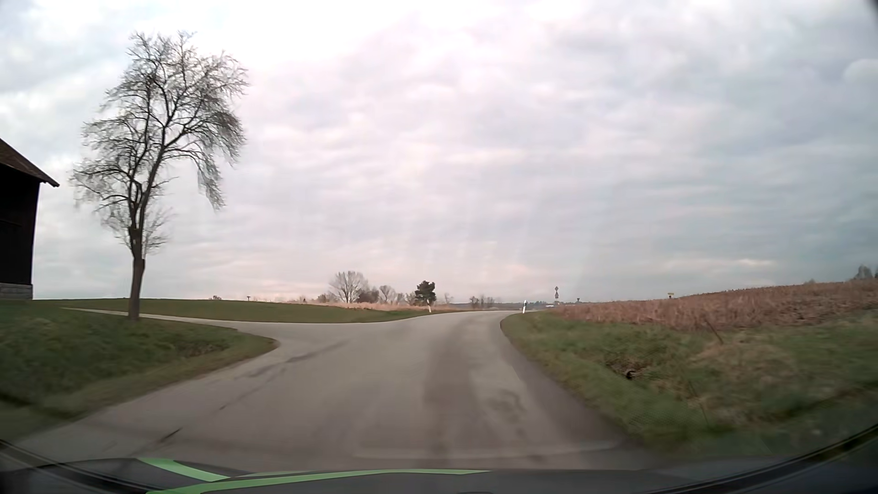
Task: Follow the waypoints while adhering to traffic rules and regulations
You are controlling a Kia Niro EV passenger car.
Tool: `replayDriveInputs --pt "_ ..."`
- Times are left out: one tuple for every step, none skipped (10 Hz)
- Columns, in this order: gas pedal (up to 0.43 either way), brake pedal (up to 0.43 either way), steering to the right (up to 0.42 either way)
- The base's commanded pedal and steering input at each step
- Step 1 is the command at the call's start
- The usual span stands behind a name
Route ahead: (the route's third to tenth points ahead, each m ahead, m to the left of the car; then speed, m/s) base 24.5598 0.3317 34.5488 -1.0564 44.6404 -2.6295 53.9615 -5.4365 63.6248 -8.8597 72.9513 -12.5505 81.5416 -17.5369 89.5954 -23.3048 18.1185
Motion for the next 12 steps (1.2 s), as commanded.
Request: replayDriveInputs --pt "0.0 0.0 0.018" --pt "0.0 0.0 0.02" --pt "0.0 0.0 0.02" --pt "0.0 0.0 0.02" --pt "0.0 0.0 0.021" --pt "0.0 0.024 0.024" --pt "0.0 0.037 0.026" --pt "0.0 0.043 0.027" --pt "0.0 0.049 0.027" --pt "0.0 0.055 0.027" --pt "0.0 0.061 0.028" --pt "0.0 0.067 0.029"
